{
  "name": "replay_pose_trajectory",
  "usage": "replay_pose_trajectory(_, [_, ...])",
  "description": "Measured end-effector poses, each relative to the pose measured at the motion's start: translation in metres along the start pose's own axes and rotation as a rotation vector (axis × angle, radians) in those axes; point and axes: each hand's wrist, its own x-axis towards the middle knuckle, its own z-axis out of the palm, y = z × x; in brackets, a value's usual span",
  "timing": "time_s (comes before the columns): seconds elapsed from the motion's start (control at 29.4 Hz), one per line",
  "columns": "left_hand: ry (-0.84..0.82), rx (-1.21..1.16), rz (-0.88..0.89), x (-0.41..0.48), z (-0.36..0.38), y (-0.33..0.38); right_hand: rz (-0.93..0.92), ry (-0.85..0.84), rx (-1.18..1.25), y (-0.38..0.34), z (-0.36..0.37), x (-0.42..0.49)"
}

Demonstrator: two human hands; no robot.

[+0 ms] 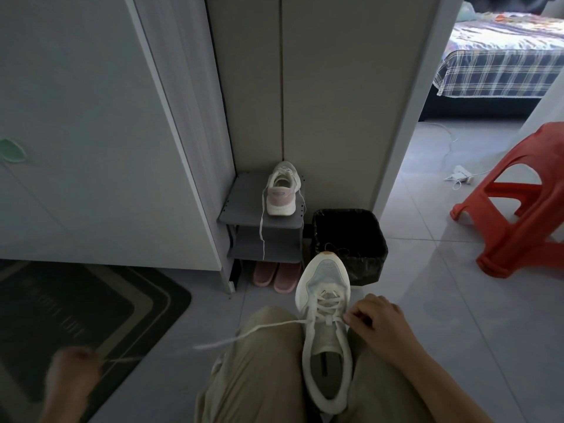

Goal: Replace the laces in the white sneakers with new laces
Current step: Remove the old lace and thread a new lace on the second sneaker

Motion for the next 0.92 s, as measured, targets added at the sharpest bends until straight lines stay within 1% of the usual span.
replay_pose_trajectory(0.03, [-0.022, 0.096, 0.087, -0.047, -0.010, 0.058, -0.006, 0.021, 0.017, -0.001, 0.001, -0.001])
replay_pose_trajectory(0.07, [-0.047, 0.152, 0.257, -0.119, -0.019, 0.130, -0.015, 0.045, 0.031, -0.001, 0.000, -0.001])
replay_pose_trajectory(0.1, [-0.085, 0.144, 0.416, -0.168, -0.028, 0.184, -0.013, 0.059, 0.051, -0.001, 0.000, -0.002])
replay_pose_trajectory(0.14, [-0.117, 0.088, 0.570, -0.203, -0.025, 0.208, -0.010, 0.066, 0.075, 0.000, 0.000, -0.003])
replay_pose_trajectory(0.17, [-0.251, 0.044, 0.652, -0.217, -0.011, 0.216, -0.005, 0.071, 0.094, 0.003, 0.001, -0.004])
replay_pose_trajectory(0.24, [-0.471, 0.083, 0.819, -0.247, 0.024, 0.231, -0.012, 0.054, 0.069, 0.004, 0.001, -0.003])
replay_pose_trajectory(0.27, [-0.522, 0.135, 0.892, -0.258, 0.036, 0.242, -0.018, 0.025, 0.041, 0.002, 0.000, -0.003])
replay_pose_trajectory(0.31, [-0.579, 0.224, 0.908, -0.266, 0.044, 0.253, -0.016, -0.001, 0.026, 0.002, -0.001, -0.003])
replay_pose_trajectory(0.34, [-0.611, 0.256, 0.914, -0.272, 0.050, 0.258, -0.014, -0.009, 0.028, 0.002, -0.001, -0.003])
replay_pose_trajectory(0.44, [-0.654, 0.294, 0.828, -0.274, 0.057, 0.266, -0.017, 0.007, 0.094, 0.004, -0.004, -0.006])
replay_pose_trajectory(0.58, [-0.733, 0.293, 0.662, -0.270, 0.058, 0.268, -0.030, 0.053, 0.189, 0.001, -0.006, -0.010])
replay_pose_trajectory(0.75, [-0.822, 0.174, 0.564, -0.265, 0.059, 0.271, -0.061, 0.102, 0.229, 0.004, 0.001, -0.010])
replay_pose_trajectory(0.78, [-0.812, 0.137, 0.556, -0.265, 0.057, 0.270, -0.050, 0.117, 0.254, 0.004, 0.001, -0.010])
replay_pose_trajectory(0.92, [-0.684, -0.034, 0.529, -0.264, 0.043, 0.253, 0.013, 0.192, 0.355, 0.006, 0.001, -0.012])
